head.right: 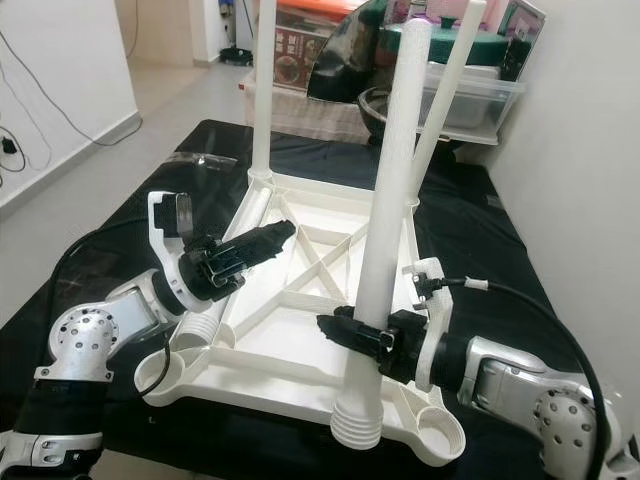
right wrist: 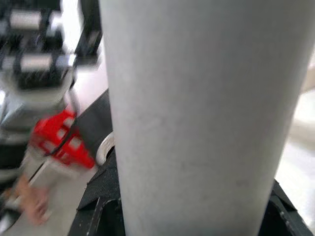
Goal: Building children table
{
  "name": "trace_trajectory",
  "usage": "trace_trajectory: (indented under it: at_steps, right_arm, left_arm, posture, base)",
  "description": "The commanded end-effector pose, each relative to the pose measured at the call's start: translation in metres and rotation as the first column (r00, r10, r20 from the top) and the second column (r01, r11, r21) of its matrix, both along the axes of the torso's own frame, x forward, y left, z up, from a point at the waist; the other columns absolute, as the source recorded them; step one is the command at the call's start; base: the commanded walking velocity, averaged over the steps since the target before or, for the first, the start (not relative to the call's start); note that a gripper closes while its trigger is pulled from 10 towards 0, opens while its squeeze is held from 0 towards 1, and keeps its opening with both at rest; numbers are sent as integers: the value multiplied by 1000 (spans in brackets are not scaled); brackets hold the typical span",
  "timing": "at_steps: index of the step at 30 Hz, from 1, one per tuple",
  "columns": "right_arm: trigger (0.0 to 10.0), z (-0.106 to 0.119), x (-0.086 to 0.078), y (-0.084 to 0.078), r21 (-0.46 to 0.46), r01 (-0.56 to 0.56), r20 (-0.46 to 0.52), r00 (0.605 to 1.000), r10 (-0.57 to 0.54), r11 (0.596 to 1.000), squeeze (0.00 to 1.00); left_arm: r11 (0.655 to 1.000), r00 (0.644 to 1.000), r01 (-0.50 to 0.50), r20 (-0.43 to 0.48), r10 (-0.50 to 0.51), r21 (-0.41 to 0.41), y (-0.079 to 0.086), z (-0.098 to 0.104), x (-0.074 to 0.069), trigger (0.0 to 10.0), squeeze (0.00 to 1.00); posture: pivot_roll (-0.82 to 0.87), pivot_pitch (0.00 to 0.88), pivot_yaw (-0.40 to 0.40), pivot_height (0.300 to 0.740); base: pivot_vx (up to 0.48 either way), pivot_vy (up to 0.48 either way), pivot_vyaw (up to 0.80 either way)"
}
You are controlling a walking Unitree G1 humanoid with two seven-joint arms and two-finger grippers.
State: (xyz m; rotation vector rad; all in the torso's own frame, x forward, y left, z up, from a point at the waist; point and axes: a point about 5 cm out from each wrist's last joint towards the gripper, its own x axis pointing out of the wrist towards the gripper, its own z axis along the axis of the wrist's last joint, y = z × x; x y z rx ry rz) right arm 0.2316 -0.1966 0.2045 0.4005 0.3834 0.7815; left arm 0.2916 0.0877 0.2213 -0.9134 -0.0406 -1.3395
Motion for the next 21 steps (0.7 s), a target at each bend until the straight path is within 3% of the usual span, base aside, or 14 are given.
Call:
trace_trajectory:
  at_steps: [1,2,3,5,6,8,10,11,13,16,18,21]
  right_arm:
    - [0,8,6,-7,7,64,50,997,-64,998,0]
    - [0,8,6,-7,7,64,50,997,-64,998,0]
    - [0,14,19,-16,40,169,89,981,-172,985,0]
    - [0,14,19,-16,40,169,89,981,-172,985,0]
    - [0,20,30,-19,81,266,134,952,-274,961,0]
    - [0,20,30,-19,81,266,134,952,-274,961,0]
    - [0,27,47,-12,165,375,182,897,-402,912,0]
    - [0,27,47,-12,165,375,182,897,-402,912,0]
    - [0,35,57,4,195,398,224,872,-436,896,0]
    - [0,39,59,12,204,386,242,871,-429,900,0]
    - [0,46,59,25,218,336,275,879,-388,916,0]
    - [0,48,58,29,222,314,284,885,-369,923,0]
  left_arm:
    - [1000,1000,-13,25,12,16,2,4,0,10000,0]
    - [1000,1000,-13,25,12,16,2,4,0,10000,0]
    - [996,999,-38,35,35,76,2,-3,1,10000,0]
    - [996,999,-38,35,35,76,2,-3,1,10000,0]
    - [992,999,-34,43,29,121,2,-9,-2,10000,0]
    - [992,999,-34,43,29,121,2,-9,-2,10000,0]
    - [978,998,-24,63,11,209,-1,-18,-9,10000,0]
    - [978,998,-24,63,11,209,-1,-18,-9,10000,0]
    - [952,994,5,106,-39,307,-2,-26,-16,10000,0]
    - [936,990,19,121,-65,351,-3,-30,-18,10000,0]
    - [912,986,27,138,-91,408,-4,-38,-18,10000,0]
    - [906,985,25,142,-94,423,-4,-40,-17,10000,0]
  posture:
    - [105,0,-112,740]
    - [105,0,-112,740]
    - [111,0,-113,740]
    - [111,0,-113,740]
    - [110,0,-114,740]
    - [110,0,-114,740]
    - [121,0,-109,740]
    - [121,0,-109,740]
    - [131,0,-101,740]
    - [129,0,-100,740]
    - [120,0,-98,740]
    - [117,0,-96,740]
  base:
    - [0,0,0]
    - [0,0,0]
    - [0,0,0]
    - [0,0,0]
    - [0,0,0]
    - [0,0,0]
    - [0,0,0]
    - [0,0,0]
    - [0,0,0]
    - [0,0,0]
    - [0,0,0]
    - [0,0,0]
